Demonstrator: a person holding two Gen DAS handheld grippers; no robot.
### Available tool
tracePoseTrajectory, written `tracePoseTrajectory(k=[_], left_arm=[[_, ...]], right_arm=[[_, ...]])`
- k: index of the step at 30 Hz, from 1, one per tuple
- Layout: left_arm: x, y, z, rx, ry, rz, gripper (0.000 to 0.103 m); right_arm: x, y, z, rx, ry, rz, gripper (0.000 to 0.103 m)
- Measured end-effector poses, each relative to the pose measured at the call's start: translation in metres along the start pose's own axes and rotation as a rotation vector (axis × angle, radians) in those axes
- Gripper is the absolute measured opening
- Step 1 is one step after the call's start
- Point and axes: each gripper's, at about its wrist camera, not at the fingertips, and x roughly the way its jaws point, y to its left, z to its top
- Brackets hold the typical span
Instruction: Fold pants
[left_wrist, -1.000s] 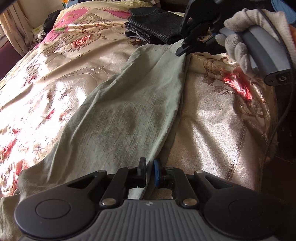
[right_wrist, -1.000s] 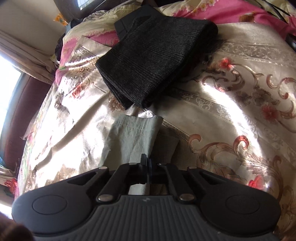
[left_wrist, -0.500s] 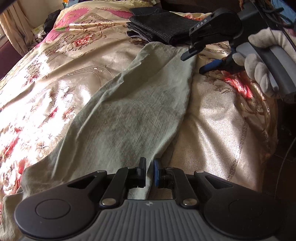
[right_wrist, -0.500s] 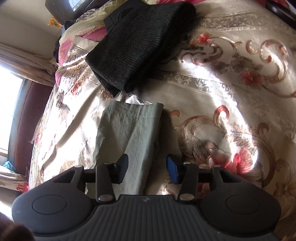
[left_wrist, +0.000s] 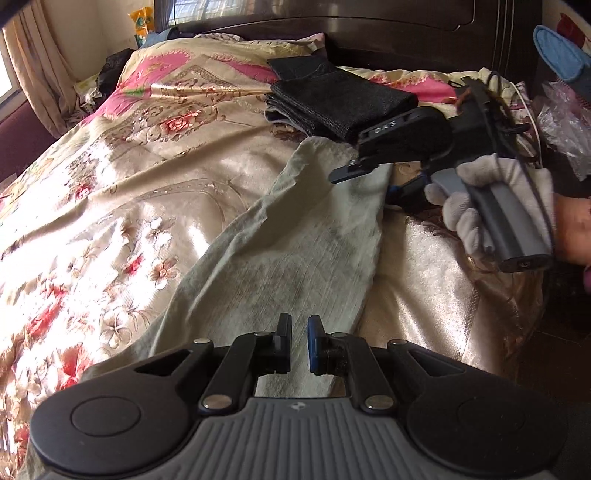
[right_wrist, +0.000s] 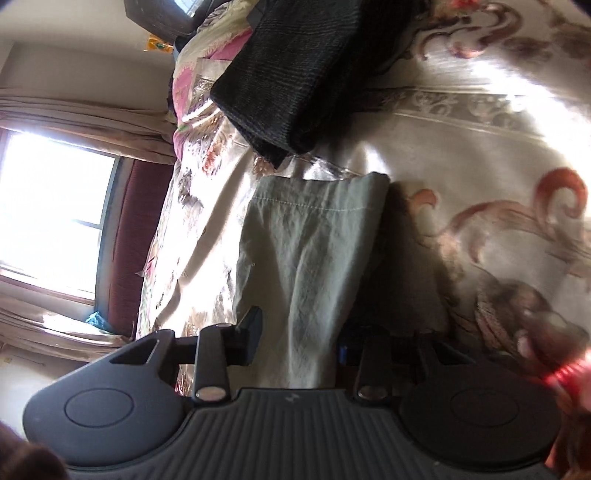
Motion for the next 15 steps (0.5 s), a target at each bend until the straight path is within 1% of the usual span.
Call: tracePoseTrajectory(k=[1, 2, 3, 5, 8, 11, 12, 14, 15], left_arm=[[0.003, -0.001, 0.003, 0.007, 0.000, 0.002, 0.028], [0.009, -0.003, 0.005, 0.015, -0.001, 0.008, 0.029], [0.017, -0.004, 0.007, 0.023, 0.003, 0.018, 0.030], [0.037, -0.006, 0.012, 0.038, 0.020, 0.041, 0.030], [0.063, -0.004, 0.023, 0.002, 0.024, 0.042, 0.030], [0.091, -0.011, 0.035, -0.032, 0.034, 0.017, 0.030], [0.099, -0.017, 0.038, -0.035, 0.028, 0.001, 0.030], [0.112, -0.032, 0.046, -0.012, 0.024, -0.024, 0.030], [0.113, -0.041, 0.052, 0.006, 0.019, -0.027, 0.030]], right_arm=[[0.006, -0.003, 0.000, 0.011, -0.005, -0.009, 0.012], [0.011, -0.008, 0.000, 0.038, -0.004, -0.010, 0.002], [0.015, -0.015, 0.001, 0.085, 0.002, 0.000, 0.000], [0.007, -0.023, 0.003, 0.151, -0.011, 0.049, 0.002], [-0.014, -0.024, 0.011, 0.175, -0.029, 0.043, 0.002], [-0.044, -0.034, 0.026, 0.193, -0.076, 0.032, 0.002], [-0.053, -0.034, 0.032, 0.175, -0.088, 0.005, 0.002], [-0.070, -0.028, 0.044, 0.061, -0.111, -0.063, 0.002], [-0.074, -0.024, 0.050, -0.013, -0.092, -0.091, 0.004]])
